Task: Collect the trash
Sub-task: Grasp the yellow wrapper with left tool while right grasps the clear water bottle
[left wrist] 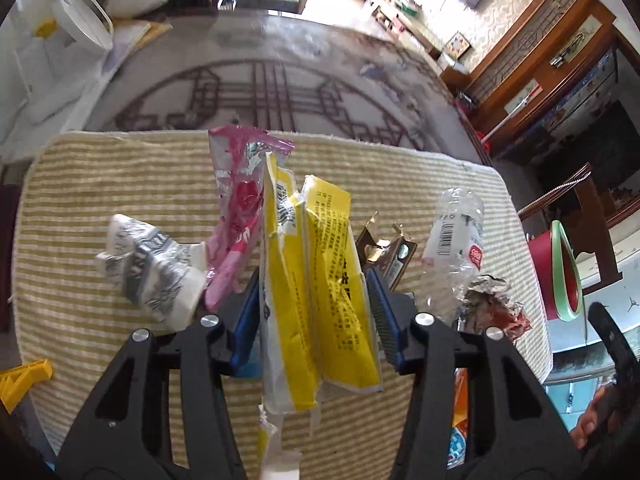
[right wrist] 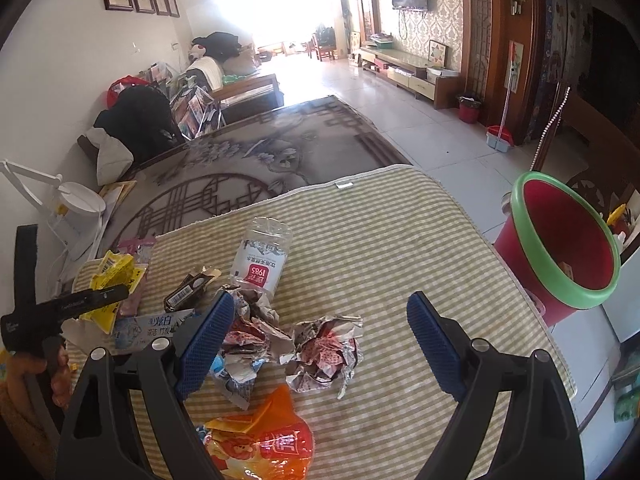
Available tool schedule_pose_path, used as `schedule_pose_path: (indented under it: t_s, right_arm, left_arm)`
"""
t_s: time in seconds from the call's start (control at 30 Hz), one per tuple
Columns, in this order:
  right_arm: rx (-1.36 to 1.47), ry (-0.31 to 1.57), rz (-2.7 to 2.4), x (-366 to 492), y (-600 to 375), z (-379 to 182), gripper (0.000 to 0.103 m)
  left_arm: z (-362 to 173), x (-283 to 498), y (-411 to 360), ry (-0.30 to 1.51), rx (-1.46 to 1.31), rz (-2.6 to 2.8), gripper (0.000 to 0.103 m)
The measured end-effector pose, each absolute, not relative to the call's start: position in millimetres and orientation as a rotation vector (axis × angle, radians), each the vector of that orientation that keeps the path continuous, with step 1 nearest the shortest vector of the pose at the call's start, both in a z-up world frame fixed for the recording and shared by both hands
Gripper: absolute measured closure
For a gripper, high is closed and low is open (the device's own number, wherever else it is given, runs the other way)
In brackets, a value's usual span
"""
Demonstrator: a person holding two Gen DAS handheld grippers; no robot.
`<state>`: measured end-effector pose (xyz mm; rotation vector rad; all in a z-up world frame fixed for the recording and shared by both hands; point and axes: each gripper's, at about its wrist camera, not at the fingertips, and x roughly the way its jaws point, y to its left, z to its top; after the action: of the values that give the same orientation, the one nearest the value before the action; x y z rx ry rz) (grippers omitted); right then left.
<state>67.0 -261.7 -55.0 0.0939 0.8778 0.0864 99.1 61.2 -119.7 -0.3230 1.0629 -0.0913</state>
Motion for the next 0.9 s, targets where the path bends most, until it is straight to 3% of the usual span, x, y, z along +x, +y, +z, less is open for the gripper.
schedule_pose_path:
  t_s: [0.5, 0.8, 0.9]
  right_arm:
    - [0.264, 1.196, 0.183, 188.0, -219.8, -132.0, 0.019]
    - [0.214, 1.281, 0.22, 202.9, -191.6, -163.5, 0.019]
    - [0.182, 1.297, 0.227, 204.0, -182.8, -169.1, 0.025]
  left_arm:
    - [-102.9, 44.7, 37.5, 0.984, -0.276, -0.074, 0.052]
    - [-95.5, 28.1, 50.1, 0.954, -0.305, -0.017, 0.052]
    - [-97.8, 22.2, 55.0, 0.955, -0.321, 0.003, 0.052]
